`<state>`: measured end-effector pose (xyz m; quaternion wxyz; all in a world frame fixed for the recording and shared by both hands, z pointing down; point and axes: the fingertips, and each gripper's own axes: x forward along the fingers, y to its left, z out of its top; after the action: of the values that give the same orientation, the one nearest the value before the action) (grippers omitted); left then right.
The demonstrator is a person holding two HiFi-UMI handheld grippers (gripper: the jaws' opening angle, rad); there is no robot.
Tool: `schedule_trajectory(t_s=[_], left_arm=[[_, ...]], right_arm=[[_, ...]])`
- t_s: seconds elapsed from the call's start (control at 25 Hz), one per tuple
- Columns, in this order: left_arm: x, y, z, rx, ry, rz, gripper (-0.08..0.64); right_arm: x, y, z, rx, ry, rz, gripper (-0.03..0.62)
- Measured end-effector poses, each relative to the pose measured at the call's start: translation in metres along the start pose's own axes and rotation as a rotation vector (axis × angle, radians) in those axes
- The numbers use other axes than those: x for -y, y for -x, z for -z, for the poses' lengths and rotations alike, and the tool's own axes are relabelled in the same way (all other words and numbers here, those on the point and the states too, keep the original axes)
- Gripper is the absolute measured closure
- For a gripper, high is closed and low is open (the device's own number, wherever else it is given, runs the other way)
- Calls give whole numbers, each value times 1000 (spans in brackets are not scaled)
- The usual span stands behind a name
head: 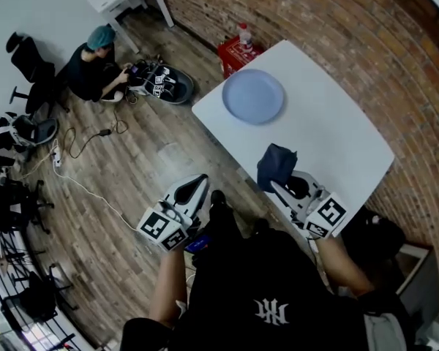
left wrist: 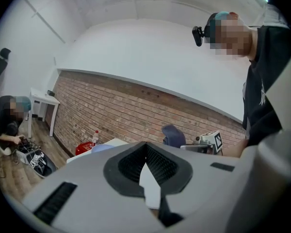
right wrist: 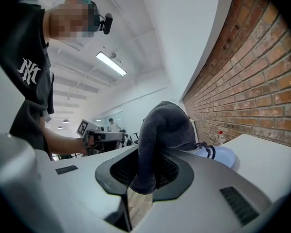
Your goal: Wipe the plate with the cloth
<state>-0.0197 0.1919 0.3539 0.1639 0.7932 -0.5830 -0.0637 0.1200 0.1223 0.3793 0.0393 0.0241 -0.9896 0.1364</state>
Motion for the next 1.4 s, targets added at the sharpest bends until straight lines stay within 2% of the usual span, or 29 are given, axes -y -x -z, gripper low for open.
schedule_trajectory(t_s=[0.2,0.36,0.56,0.76,0.92,1.04,1.24,1.4], left_arm=[[-61,-14,-13,-17,-22,73,557],[-109,-20,-32,-34,0,132,557],[-154,-29,-46,-35,8,214,557],[-179,-55,-38,-78,39,271,557],[-182,-84,-47,-84,47,325,557],[-187,-112,-48,-108,56,321,557],[-190,-149,-51,-177,143,306,557],[-198,-174,-49,-262,127,275,555]], right_arm=[[15,-60,-10,-17,-19,49,511],[24,-104,-16,-85,-8,99,511],[40,-148,-30,-85,-40,178,511],[62,-155,-26,-107,-70,259,511],[100,-148,-27,-117,-76,336,511],[139,-143,-28,-98,-70,372,511],[182,-142,-38,-45,-72,341,511],[207,-143,-42,-22,-56,320,511]])
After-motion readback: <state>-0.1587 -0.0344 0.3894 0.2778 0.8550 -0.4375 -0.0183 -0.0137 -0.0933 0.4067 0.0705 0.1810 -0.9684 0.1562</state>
